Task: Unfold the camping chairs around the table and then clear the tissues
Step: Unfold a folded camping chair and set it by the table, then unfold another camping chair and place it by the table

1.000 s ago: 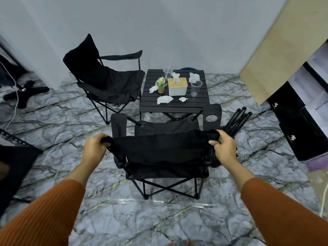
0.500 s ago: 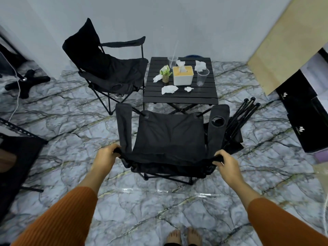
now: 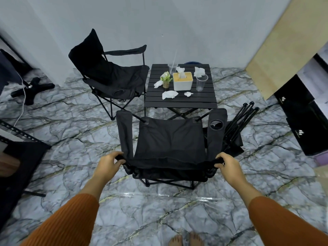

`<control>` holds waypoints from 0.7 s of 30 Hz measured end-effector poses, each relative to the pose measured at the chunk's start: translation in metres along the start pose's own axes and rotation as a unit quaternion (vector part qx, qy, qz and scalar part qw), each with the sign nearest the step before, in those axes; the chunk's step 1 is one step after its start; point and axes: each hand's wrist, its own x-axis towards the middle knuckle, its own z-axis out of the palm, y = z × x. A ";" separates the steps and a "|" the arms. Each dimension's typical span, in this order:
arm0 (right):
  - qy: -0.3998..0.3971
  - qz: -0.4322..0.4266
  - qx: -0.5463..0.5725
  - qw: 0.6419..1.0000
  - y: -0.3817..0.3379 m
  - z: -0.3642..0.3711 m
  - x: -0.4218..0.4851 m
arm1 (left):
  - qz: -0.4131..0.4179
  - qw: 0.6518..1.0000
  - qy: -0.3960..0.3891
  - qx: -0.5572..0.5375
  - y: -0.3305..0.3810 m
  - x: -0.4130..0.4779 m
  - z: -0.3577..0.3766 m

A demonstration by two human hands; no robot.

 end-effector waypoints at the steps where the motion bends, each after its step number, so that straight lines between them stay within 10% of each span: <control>1: -0.008 -0.001 0.001 1.000 -0.001 -0.002 0.000 | 0.000 1.000 -0.017 0.001 0.001 -0.002 -0.004; 10: -0.033 0.050 0.006 0.998 0.001 -0.042 -0.033 | 0.051 0.995 -0.021 0.084 0.057 0.006 0.004; 21: 0.084 0.119 -0.124 0.982 0.057 -0.156 -0.076 | 0.280 0.922 -0.170 0.206 0.319 0.009 0.122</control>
